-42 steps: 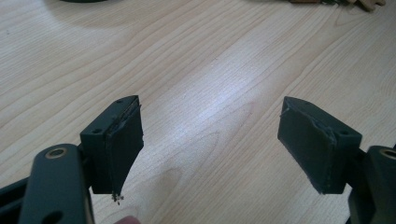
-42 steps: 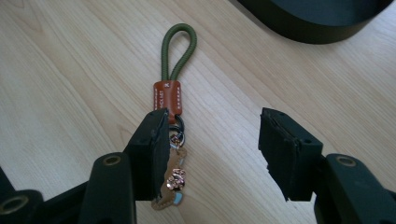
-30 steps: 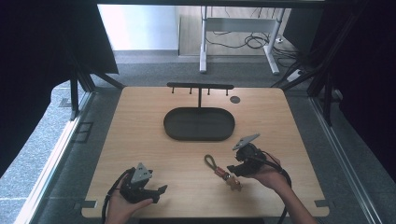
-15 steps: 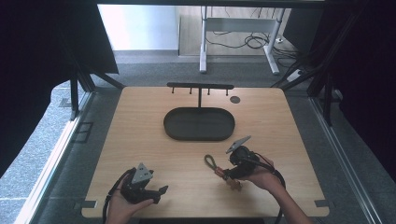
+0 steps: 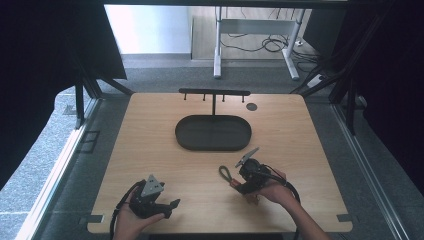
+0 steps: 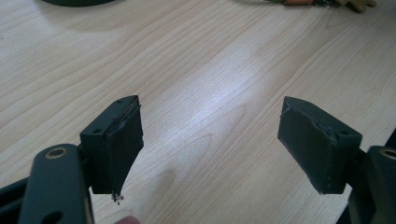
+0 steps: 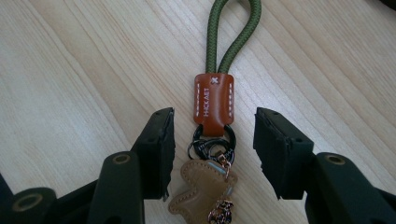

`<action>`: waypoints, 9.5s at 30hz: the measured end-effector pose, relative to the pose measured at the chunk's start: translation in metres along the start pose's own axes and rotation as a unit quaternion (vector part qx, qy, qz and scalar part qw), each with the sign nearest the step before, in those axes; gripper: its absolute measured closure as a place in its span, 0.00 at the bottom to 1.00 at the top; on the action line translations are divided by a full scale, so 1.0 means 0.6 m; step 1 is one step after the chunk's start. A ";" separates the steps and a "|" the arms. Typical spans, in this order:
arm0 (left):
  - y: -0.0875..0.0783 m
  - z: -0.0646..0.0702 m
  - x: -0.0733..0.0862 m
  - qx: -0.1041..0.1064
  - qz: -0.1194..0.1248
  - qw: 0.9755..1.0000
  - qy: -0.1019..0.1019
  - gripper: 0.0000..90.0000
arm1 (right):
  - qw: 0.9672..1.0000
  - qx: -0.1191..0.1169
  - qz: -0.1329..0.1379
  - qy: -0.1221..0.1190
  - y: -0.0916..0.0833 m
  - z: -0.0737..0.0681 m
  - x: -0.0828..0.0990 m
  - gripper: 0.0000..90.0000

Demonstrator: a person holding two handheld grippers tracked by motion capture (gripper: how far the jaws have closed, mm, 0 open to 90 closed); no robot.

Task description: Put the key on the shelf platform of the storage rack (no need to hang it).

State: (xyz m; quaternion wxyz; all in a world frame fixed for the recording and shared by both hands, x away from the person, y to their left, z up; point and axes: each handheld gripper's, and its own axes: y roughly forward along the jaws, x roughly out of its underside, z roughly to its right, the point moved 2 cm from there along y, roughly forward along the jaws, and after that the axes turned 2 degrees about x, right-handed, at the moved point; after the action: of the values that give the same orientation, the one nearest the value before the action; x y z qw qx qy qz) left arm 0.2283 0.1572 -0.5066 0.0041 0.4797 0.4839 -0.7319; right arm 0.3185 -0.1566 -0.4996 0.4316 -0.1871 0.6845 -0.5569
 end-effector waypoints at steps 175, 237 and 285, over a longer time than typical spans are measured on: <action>-0.004 -0.003 -0.001 -0.004 0.006 1.000 0.001 0.26 | 0.996 0.072 0.030 -0.040 -0.129 0.045 -0.158 0.74; -0.006 -0.007 0.001 -0.004 0.007 1.000 -0.001 0.26 | 0.997 0.076 0.025 -0.022 -0.078 0.142 -0.259 0.74; -0.001 -0.008 0.003 -0.003 0.002 1.000 -0.002 0.26 | 0.997 0.069 0.030 0.006 0.014 0.176 -0.251 0.66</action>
State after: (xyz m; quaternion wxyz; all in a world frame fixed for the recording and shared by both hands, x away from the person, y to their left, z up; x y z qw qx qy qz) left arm 0.2305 0.1621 -0.5078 0.0082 0.4791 0.4848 -0.7317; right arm 0.4889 -0.1064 -0.4508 0.4556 -0.1326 0.6524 -0.5909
